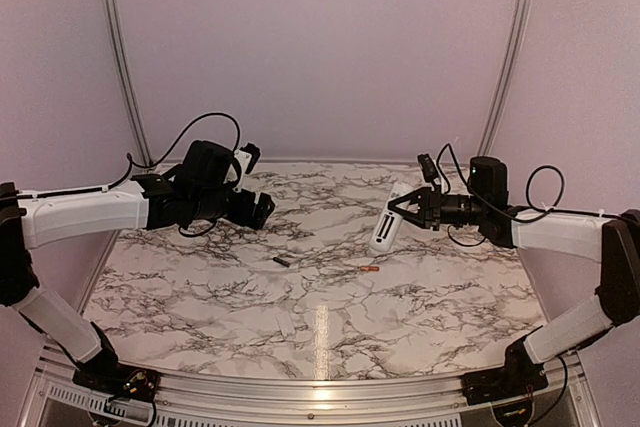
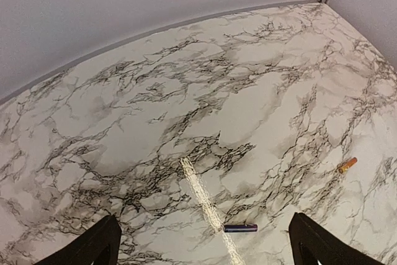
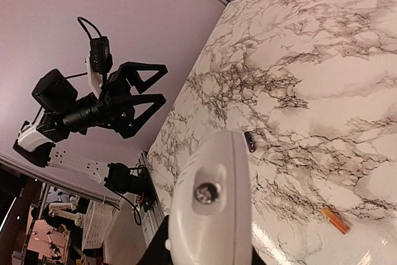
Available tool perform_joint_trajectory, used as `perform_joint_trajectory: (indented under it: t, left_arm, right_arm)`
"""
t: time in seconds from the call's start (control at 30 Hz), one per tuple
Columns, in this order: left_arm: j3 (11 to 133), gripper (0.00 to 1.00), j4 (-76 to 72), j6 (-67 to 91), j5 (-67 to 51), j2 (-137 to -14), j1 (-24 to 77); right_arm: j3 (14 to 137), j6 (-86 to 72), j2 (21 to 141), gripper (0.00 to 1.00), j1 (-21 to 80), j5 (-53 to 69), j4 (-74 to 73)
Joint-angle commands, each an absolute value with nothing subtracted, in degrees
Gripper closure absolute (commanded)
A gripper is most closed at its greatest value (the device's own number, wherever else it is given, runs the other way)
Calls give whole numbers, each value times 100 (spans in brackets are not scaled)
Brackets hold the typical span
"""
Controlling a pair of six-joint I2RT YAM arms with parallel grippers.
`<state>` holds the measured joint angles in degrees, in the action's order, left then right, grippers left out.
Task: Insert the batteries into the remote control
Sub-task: Pick up the battery from the center of the board.
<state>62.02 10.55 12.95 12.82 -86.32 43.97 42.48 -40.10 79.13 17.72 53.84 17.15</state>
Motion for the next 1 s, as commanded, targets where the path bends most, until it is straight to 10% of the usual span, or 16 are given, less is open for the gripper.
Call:
perform_joint_trajectory:
  t: [0.0,0.97]
  left_arm:
    - [6340,1,1286,-1995,-179,-8763,4153]
    - [9860,17,3494,-5291,-2319,-12747,3566]
  right_arm:
    - [4181,-4053,7883,100,1727,5471,1911]
    - [4198,-3975,8035,100,1715,5512,1880]
